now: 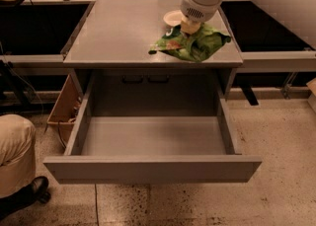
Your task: Pick green rice chip bag from top drawer and place on counter
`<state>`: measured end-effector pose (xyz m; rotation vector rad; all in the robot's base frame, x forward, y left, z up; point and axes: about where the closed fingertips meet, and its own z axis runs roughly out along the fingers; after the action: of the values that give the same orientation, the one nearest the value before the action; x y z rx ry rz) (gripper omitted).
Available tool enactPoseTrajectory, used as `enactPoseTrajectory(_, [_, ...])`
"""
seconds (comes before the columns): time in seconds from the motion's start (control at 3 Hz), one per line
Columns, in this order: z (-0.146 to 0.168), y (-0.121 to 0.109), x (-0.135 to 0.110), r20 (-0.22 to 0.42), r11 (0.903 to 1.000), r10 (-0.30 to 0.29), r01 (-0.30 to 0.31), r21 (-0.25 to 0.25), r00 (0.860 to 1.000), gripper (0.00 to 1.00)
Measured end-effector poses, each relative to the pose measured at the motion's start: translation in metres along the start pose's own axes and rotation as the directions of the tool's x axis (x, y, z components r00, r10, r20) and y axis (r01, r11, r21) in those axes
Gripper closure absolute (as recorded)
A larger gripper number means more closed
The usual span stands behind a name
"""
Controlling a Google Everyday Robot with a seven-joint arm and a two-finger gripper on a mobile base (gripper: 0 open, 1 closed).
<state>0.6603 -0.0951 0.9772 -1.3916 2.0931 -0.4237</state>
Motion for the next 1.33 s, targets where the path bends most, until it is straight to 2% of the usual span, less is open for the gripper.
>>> enactPoseTrajectory(0.33, [0.002,-0.032,-0.040,0.058,0.9985,-0.045,0.043,0.034,0.997,1.00])
enactPoseTrajectory(0.67, [0.017,-0.042,-0.071,0.112,0.9978,-0.065,0.063,0.022,0.992,1.00])
enactPoseTrajectory(1.0, [0.040,-0.040,-0.101,0.182,0.9973,-0.072,0.073,0.000,0.981,1.00])
enactPoseTrajectory(1.33, [0.079,-0.032,-0.135,0.280,0.9966,-0.062,0.075,-0.034,0.958,1.00])
